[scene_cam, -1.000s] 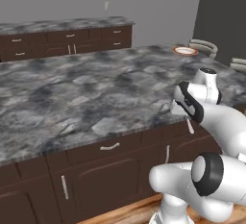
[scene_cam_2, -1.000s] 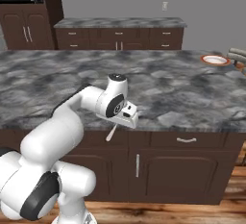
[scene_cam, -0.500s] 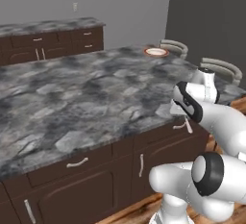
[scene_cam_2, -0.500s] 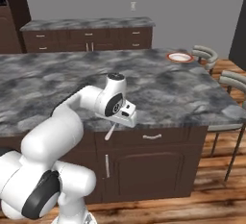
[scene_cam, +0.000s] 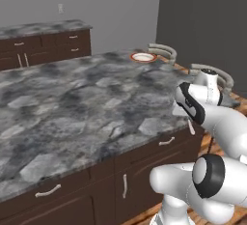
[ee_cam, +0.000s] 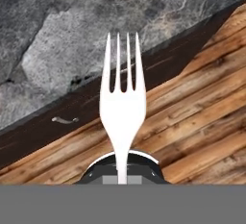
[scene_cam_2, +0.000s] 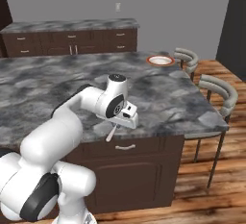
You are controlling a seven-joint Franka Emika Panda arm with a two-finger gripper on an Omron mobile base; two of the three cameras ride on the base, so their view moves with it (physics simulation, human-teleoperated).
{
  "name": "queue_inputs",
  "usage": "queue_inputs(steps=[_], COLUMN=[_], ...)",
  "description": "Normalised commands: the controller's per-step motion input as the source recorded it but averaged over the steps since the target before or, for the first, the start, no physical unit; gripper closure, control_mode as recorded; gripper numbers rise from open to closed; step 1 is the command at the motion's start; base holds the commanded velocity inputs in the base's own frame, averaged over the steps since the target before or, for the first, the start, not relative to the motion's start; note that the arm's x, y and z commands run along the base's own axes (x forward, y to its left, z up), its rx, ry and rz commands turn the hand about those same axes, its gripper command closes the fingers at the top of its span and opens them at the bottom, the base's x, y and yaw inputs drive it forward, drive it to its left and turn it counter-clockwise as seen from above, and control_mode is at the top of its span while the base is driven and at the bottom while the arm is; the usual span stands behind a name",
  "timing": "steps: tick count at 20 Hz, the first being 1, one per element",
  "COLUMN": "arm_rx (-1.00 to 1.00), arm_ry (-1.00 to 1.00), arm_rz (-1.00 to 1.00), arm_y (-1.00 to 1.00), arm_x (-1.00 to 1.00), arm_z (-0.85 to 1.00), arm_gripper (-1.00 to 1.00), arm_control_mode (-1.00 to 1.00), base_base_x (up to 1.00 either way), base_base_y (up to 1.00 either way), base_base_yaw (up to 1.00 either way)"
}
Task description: Take the fork and place it on the left side of the plate. Then take the spoon and place it on the right side of the plate. Make sure they're directly next to the plate.
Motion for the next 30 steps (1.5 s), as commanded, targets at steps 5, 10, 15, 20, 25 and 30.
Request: queue_inputs(steps=[5, 10, 15, 20, 25, 30], arm_rx=[0.00, 0.00, 0.00, 0.00, 0.00, 0.00], arm_ry=[0.00, 0.00, 0.00, 0.00, 0.00, 0.00], arm_rz=[0.00, 0.00, 0.00, 0.00, 0.00, 0.00], arm_y=[0.00, 0.00, 0.00, 0.00, 0.00, 0.00], arm_x=[0.00, 0.00, 0.00, 0.00, 0.00, 0.00], arm_z=[0.00, 0.00, 0.00, 0.00, 0.00, 0.00], arm_gripper=[1.00, 1.00, 1.00, 1.00, 1.00, 1.00], arm_control_mode=[1.00, 1.00, 1.00, 1.00, 1.00, 1.00], base_base_x=[0.54, 0.34, 0.30, 0.32, 0.34, 0.35], base_base_y=[-0.56, -0.67, -0.71, -0.71, -0.71, -0.71], base_base_yaw=[-0.01, -0.02, 0.00, 0.00, 0.00, 0.00])
